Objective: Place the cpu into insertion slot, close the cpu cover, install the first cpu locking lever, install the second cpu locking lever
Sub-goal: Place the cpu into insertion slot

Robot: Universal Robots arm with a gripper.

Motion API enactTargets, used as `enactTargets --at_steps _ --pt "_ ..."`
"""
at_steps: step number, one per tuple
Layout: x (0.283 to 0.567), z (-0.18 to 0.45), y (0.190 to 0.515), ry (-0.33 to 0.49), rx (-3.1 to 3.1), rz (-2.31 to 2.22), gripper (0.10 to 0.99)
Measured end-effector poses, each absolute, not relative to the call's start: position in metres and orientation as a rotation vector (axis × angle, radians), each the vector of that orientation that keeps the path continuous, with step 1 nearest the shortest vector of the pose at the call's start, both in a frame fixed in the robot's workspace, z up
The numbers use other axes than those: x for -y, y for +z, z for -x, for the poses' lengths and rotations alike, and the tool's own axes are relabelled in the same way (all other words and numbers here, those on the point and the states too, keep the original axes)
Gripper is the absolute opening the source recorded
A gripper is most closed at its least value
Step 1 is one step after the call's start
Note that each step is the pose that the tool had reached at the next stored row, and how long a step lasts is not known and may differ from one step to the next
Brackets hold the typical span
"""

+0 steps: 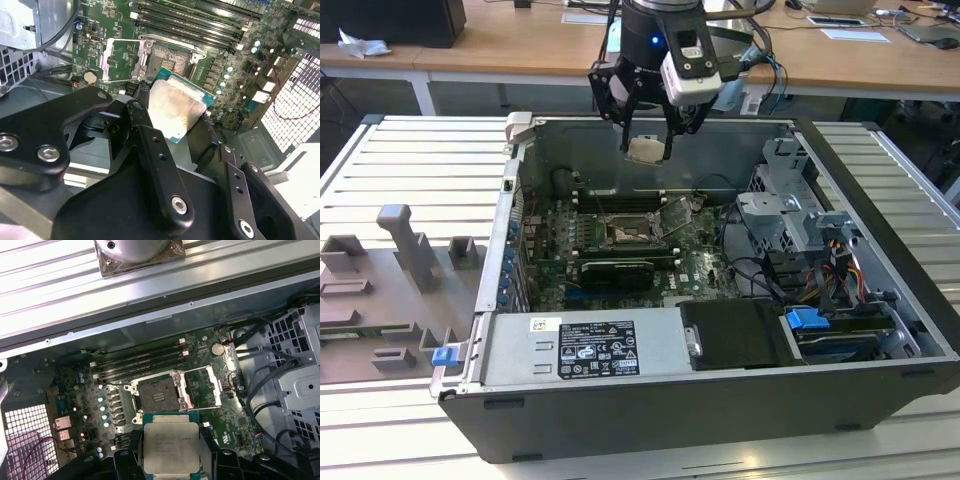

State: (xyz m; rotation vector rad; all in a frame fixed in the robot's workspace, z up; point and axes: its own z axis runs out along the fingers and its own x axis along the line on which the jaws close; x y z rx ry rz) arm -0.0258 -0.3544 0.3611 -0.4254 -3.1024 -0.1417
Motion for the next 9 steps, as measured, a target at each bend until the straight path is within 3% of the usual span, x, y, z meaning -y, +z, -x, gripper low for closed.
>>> enactTargets --at_steps 9 --pt "0.3544 0.0258 0.3601 -0.142 3.084 0.563 0.541"
